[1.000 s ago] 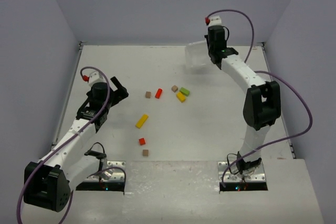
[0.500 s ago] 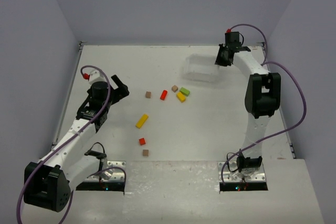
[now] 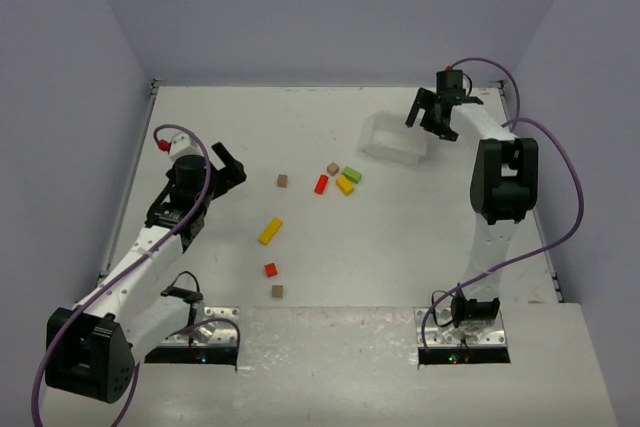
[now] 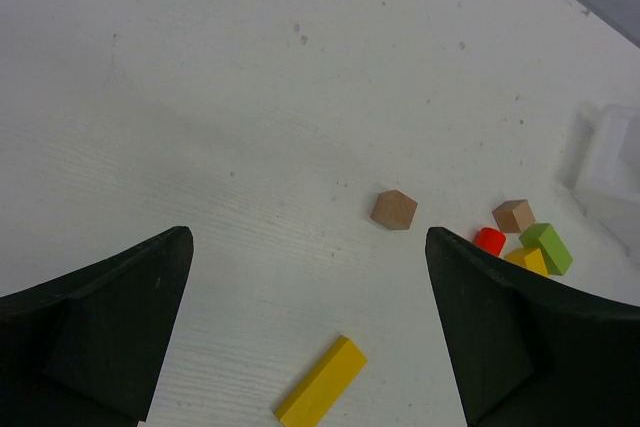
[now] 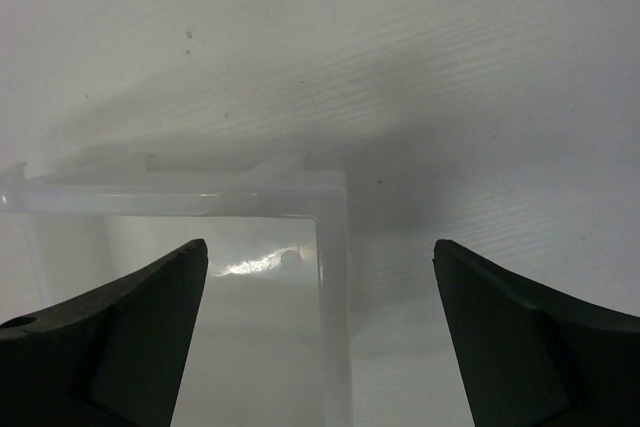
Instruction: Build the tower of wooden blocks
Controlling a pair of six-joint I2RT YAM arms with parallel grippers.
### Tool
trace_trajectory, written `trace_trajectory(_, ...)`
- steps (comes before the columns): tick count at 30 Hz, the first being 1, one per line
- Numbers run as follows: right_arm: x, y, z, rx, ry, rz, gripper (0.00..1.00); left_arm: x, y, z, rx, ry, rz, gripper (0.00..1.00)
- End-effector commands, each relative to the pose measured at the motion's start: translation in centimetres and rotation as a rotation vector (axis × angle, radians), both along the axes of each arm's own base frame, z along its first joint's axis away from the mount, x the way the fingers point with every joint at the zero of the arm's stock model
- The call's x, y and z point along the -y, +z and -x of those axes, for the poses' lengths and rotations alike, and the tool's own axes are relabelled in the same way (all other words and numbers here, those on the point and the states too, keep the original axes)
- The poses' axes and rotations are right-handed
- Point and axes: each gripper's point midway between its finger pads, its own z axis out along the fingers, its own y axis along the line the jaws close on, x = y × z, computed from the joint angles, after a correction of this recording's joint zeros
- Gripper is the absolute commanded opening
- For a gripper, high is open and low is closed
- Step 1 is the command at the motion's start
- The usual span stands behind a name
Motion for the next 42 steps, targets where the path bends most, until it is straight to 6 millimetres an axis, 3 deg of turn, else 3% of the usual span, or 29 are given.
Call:
trace_trajectory(1, 0.1, 6.5, -0.3, 0.158, 0.003, 0.018, 0.99, -0.3, 1.8, -0.7, 0.055, 0.014, 0.010, 1.00)
trace_trajectory(3, -0.2, 8.2, 0.3, 0.201, 0.025, 0.009, 0.99, -0.3, 2.0, -0.7, 0.054, 0.017, 0.010, 1.00)
trace_trajectory(4, -0.3, 7.9, 1.4, 0.194, 0.036, 0.005, 0.99, -0.4, 1.9, -0.5, 0.042, 0.025, 0.009, 1.00)
trace_trajectory(6, -0.9, 10.9, 3.2, 0.265, 0.065, -0.015, 0.99, -0.4, 1.9, -0.4, 0.035, 0.034, 0.025, 1.00)
trace_trajectory(9, -1.5, 9.8, 7.1, 0.264, 0.070, -0.053, 0.99, -0.1, 1.5, -0.1, 0.019, 0.025, 0.040, 1.00)
trace_trajectory(10, -1.8, 11.0, 8.0, 0.314, 0.072, -0.072, 0.99, 0.0, 1.3, 0.0, 0.015, 0.021, 0.045, 1.00)
trace_trajectory(16, -2.8, 6.0, 17.2, 0.276, 0.047, -0.162, 0.99, 0.2, 0.8, 1.0, 0.006, 0.012, 0.065, 1.00)
trace_trajectory(20, -3.8, 4.8, 20.5, 0.292, 0.064, -0.228, 0.99, 0.2, 0.7, 1.6, 0.014, 0.016, 0.078, 1.00)
trace_trajectory(27, -5.1, 3.2, 23.9, 0.271, 0.097, -0.297, 0.99, 0.8, -0.3, 2.4, -0.021, -0.009, 0.106, 1.00)
trace_trajectory(36, -6.1, 4.4, 25.2, 0.313, 0.125, -0.351, 0.99, 1.0, -0.4, 3.4, -0.034, -0.019, 0.120, 1.00)
trace_trajectory(42, -6.2, 5.2, 25.5, 0.370, 0.126, -0.367, 0.99, 0.9, -2.5, 4.3, -0.118, 0.014, 0.148, 1.00)
